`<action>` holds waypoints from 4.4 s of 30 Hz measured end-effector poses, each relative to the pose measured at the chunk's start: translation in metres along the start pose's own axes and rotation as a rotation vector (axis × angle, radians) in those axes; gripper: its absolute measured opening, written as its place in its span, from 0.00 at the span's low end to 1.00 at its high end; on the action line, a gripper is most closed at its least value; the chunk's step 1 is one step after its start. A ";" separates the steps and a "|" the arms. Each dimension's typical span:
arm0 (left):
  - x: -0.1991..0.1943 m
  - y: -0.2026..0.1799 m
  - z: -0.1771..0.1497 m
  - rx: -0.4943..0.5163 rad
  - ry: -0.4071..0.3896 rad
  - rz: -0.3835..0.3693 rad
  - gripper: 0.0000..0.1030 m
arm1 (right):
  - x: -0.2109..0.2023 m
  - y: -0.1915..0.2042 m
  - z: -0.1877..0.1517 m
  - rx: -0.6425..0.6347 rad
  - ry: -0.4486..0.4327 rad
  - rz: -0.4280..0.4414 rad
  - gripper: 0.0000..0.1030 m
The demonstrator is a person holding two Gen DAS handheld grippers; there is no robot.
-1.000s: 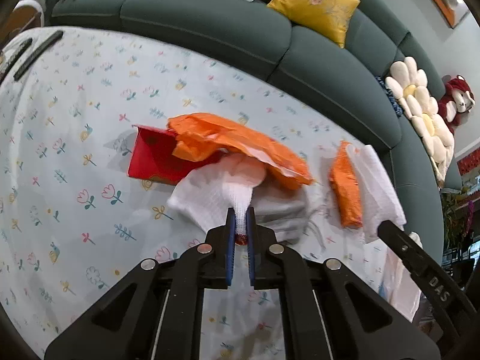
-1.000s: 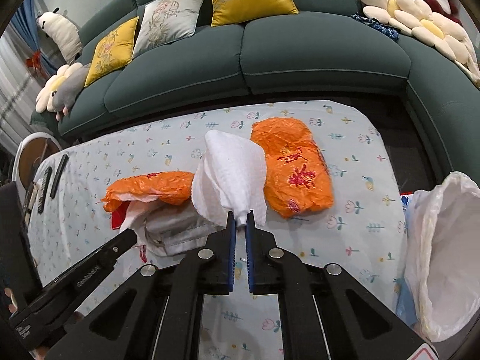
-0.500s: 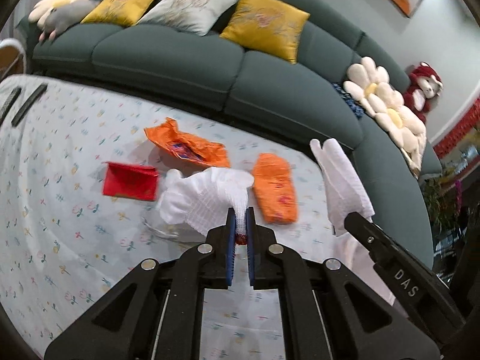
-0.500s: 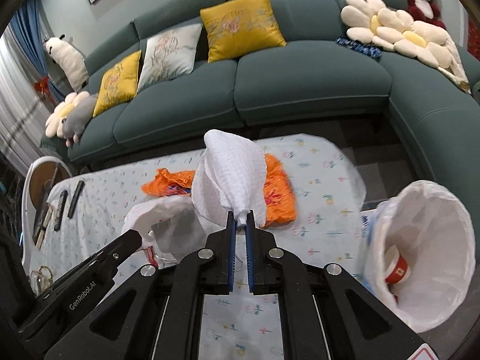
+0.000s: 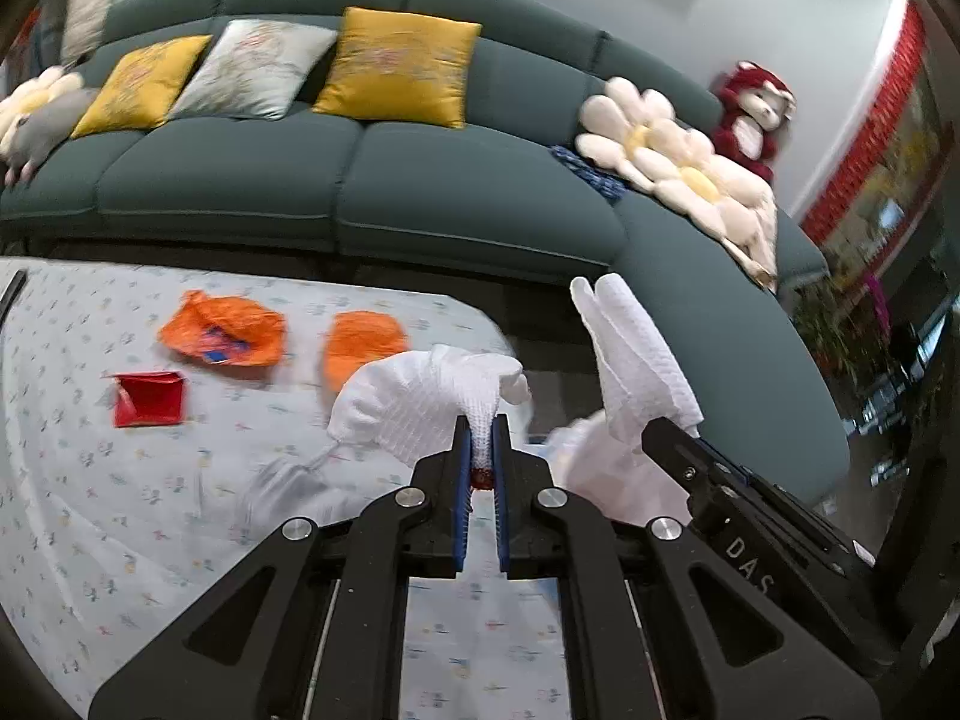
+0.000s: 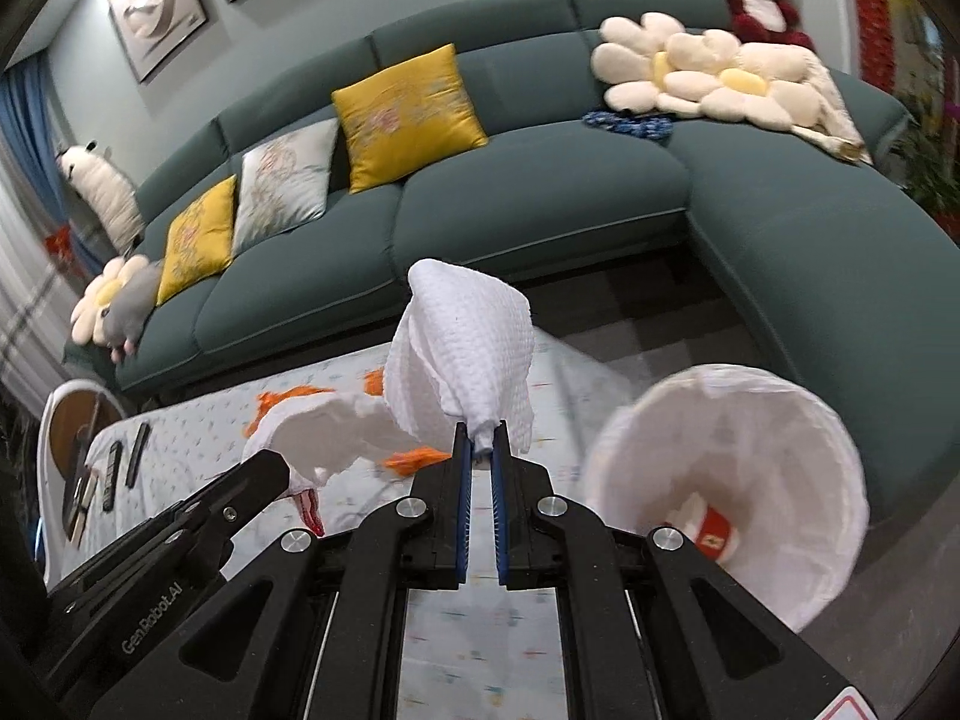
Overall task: Collect trash
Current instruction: 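Carry both white tissues in the two tools over the bin, then open left tool over the bin while right tool releases its tissue inside, then move both open tools back toward the grey pouch and orange bags, then grasp the grey drawstring pouch with left tool while right tool grasps the large orange bag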
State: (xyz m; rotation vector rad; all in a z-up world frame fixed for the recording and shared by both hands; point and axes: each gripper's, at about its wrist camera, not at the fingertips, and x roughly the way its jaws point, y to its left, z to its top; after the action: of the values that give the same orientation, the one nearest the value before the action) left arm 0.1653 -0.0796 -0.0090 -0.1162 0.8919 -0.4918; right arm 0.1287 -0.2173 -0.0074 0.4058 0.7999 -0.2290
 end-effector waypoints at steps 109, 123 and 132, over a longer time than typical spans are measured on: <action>0.123 0.173 -0.064 -0.250 0.301 0.152 0.06 | 0.182 0.079 -0.031 -0.137 0.287 -0.025 0.47; 0.103 0.230 -0.016 -0.325 0.202 0.219 0.06 | 0.247 0.101 -0.018 -0.130 0.352 -0.065 0.57; 0.114 0.221 -0.010 -0.305 0.205 0.210 0.06 | 0.255 0.103 -0.026 -0.173 0.351 -0.084 0.38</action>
State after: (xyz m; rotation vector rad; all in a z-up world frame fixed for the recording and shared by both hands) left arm 0.2981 0.0648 -0.1628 -0.2504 1.1637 -0.1707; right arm 0.3209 -0.1250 -0.1829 0.2517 1.1744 -0.1663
